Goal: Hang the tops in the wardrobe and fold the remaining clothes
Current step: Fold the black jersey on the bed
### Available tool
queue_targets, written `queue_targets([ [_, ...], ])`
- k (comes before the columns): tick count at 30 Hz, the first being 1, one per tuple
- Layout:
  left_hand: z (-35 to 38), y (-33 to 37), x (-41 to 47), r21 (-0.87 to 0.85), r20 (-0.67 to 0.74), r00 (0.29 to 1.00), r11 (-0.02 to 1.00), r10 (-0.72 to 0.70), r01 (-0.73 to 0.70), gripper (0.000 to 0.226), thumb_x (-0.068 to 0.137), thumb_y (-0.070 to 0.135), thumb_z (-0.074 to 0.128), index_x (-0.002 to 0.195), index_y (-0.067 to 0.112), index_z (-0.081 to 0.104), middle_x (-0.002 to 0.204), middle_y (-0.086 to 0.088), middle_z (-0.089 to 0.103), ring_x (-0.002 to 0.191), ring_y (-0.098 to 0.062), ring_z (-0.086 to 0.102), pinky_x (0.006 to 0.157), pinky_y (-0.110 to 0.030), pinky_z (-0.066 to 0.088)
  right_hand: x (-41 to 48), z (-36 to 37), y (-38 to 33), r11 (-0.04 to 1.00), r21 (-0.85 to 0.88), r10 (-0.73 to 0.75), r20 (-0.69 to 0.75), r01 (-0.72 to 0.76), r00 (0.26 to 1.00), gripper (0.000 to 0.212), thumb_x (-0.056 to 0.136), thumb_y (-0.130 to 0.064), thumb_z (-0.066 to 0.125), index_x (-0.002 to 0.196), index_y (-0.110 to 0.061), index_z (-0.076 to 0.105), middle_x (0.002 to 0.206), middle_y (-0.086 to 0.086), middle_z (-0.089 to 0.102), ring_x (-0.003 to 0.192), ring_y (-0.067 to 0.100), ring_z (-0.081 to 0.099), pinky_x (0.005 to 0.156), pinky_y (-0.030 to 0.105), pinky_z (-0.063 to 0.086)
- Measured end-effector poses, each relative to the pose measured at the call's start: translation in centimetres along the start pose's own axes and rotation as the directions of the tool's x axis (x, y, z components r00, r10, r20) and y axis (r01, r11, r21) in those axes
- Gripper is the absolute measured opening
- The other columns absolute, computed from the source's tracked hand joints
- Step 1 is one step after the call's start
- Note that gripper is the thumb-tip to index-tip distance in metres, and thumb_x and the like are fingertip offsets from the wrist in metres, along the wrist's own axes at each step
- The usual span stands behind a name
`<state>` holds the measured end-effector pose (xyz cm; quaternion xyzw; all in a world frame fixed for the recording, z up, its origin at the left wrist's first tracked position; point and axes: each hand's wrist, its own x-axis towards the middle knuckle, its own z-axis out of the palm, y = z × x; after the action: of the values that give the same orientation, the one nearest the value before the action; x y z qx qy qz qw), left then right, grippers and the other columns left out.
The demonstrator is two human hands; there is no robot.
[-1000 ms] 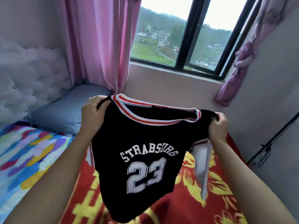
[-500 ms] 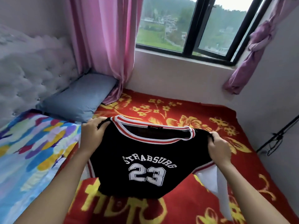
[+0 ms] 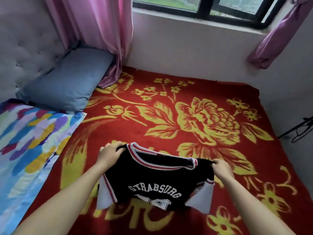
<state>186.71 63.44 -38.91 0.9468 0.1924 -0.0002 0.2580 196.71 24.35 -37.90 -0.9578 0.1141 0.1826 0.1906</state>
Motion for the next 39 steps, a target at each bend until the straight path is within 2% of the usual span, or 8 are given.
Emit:
queue_targets([
  [4,-2.2,6.0,9.3,-0.121,-0.274,0.961,0.993,-0.032,-0.002,0.026,0.095,0.029,0.049,0.113,0.015,0.062,0.112,-0.016,0.061,0.113,-0.034,0.045,0.087,-0.04,0.031,6.2,-3.5,-6.8,0.798,0.598,0.104,-0.013,-0.076,0.995,0.023,0.09,0.003,0.033,0.08,-0.009,0.051,0.059,0.008,0.04,0.039,0.017,0.034,0.038,0.016,0.023],
  [6,-1.7,8.2,12.4,-0.102,-0.333,0.943,0.994,-0.012,-0.024,0.037,0.094,0.032,0.049,0.128,0.017,0.053,0.132,-0.02,0.048,0.126,-0.035,0.034,0.1,-0.042,0.028,8.1,-4.2,-8.8,0.733,0.679,0.066,-0.004,-0.046,0.998,0.02,0.092,-0.001,0.034,0.098,-0.005,0.052,0.067,0.011,0.05,0.042,0.018,0.049,0.037,0.018,0.038],
  [9,2.3,8.3,11.8,-0.042,-0.085,0.991,0.994,-0.102,0.099,0.066,0.093,0.043,0.048,0.149,0.026,0.016,0.155,-0.017,0.01,0.142,-0.031,0.003,0.112,-0.044,0.011,8.4,-1.7,-8.5,0.825,0.564,-0.08,0.056,0.034,0.995,0.059,0.092,-0.009,0.046,0.146,-0.013,0.024,0.109,0.005,0.049,0.093,0.024,0.059,0.071,0.032,0.049],
  [13,9.3,5.0,6.9,0.103,0.187,0.961,0.976,-0.206,0.19,0.075,0.093,0.045,0.047,0.15,0.026,0.002,0.156,-0.018,0.001,0.143,-0.033,-0.004,0.114,-0.047,0.01,7.6,5.5,-4.2,0.936,0.352,-0.062,0.191,-0.01,0.98,0.068,0.089,-0.011,0.051,0.149,-0.014,0.018,0.142,0.009,0.041,0.109,0.024,0.05,0.083,0.03,0.038],
  [20,16.5,-2.2,0.2,0.284,0.344,0.856,0.911,-0.387,0.297,0.074,0.094,0.047,0.045,0.15,0.025,0.003,0.156,-0.016,0.005,0.143,-0.031,0.004,0.112,-0.045,0.017,6.1,15.1,0.6,0.98,0.141,0.078,0.368,-0.138,0.927,0.054,0.088,-0.016,0.053,0.14,-0.012,0.037,0.132,0.012,0.054,0.12,0.027,0.05,0.091,0.027,0.037],
  [28,19.5,-10.8,-3.0,0.234,0.375,0.688,0.781,-0.622,0.579,0.075,0.094,0.036,0.051,0.151,0.016,0.005,0.157,-0.012,0.006,0.14,-0.035,0.017,0.107,-0.047,0.026,4.8,23.6,6.3,0.927,0.141,0.286,0.338,-0.348,0.897,0.052,0.086,-0.014,0.057,0.133,0.0,0.041,0.133,0.02,0.05,0.121,0.036,0.048,0.095,0.036,0.039],
  [34,21.0,-14.3,-1.4,0.009,0.272,0.7,0.729,-0.66,0.684,0.08,0.092,0.026,0.057,0.151,0.013,0.004,0.156,-0.013,0.013,0.141,-0.033,0.019,0.11,-0.047,0.025,6.1,26.1,8.2,0.871,0.3,0.31,0.277,-0.389,0.909,0.055,0.084,-0.012,0.063,0.132,0.0,0.041,0.128,0.019,0.054,0.118,0.034,0.051,0.096,0.037,0.039],
  [39,23.0,-15.5,0.7,-0.078,0.255,0.633,0.637,-0.731,0.767,0.082,0.089,0.025,0.062,0.149,0.007,0.009,0.146,-0.021,0.034,0.133,-0.038,0.033,0.107,-0.047,0.031,7.5,27.4,7.8,0.813,0.455,0.239,0.308,-0.363,0.921,0.033,0.084,-0.009,0.062,0.115,-0.014,0.05,0.1,0.008,0.058,0.087,0.02,0.05,0.072,0.029,0.04],
])
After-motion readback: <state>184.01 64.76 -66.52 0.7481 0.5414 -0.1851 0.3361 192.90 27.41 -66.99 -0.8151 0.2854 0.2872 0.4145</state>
